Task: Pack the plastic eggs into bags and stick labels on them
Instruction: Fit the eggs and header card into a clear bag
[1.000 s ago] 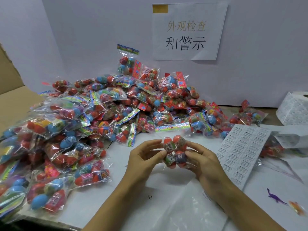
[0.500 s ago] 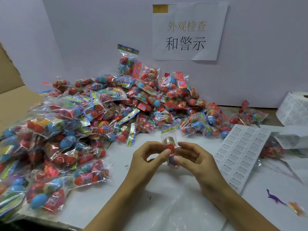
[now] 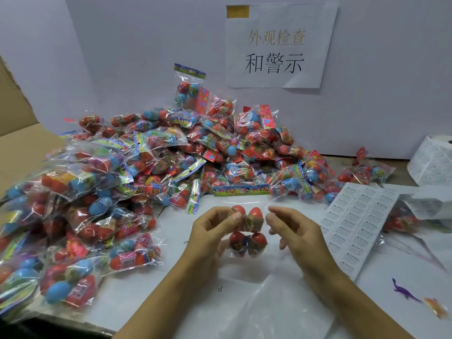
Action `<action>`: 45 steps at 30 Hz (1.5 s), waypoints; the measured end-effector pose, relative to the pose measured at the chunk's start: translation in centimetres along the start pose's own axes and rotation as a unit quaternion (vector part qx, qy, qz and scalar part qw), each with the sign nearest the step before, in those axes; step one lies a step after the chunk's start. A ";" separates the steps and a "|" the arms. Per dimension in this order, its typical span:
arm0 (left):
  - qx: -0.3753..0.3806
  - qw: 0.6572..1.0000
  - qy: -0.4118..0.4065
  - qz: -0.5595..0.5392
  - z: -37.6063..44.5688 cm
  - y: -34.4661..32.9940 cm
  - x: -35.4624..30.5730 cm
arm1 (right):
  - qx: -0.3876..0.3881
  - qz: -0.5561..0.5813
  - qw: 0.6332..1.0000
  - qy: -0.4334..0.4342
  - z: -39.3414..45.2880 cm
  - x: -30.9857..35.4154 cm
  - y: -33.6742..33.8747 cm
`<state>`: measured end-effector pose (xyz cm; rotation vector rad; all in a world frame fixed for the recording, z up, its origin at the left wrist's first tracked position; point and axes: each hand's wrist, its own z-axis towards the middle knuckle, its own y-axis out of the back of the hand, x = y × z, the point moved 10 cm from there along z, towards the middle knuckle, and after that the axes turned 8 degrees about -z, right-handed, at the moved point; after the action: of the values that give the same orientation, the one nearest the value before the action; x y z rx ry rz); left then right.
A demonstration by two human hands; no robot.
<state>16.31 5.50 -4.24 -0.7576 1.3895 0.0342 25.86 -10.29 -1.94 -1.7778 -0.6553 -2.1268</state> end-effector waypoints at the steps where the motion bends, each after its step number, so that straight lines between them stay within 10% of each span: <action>1: 0.008 1.000 -0.004 0.009 0.0 -0.3 0.0 | 0.023 -0.002 1.000 -0.013 0.0 -0.3 -0.5; 13: 0.139 0.986 0.042 0.084 -0.8 -2.5 1.5 | -0.010 0.065 0.997 -0.030 0.3 -0.7 0.1; 26: 0.079 0.994 -0.033 0.074 -0.3 -1.5 -0.5 | 0.168 -0.005 0.986 0.002 -0.5 -0.2 -3.1; 45: 0.111 0.993 0.022 0.045 -0.5 -1.7 0.3 | 0.154 -0.084 0.981 -0.080 -0.1 -1.9 -1.9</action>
<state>16.72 3.87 -3.69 -0.5133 1.4413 -0.0673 25.25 -8.81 -4.14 -1.7828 -1.1469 -1.8668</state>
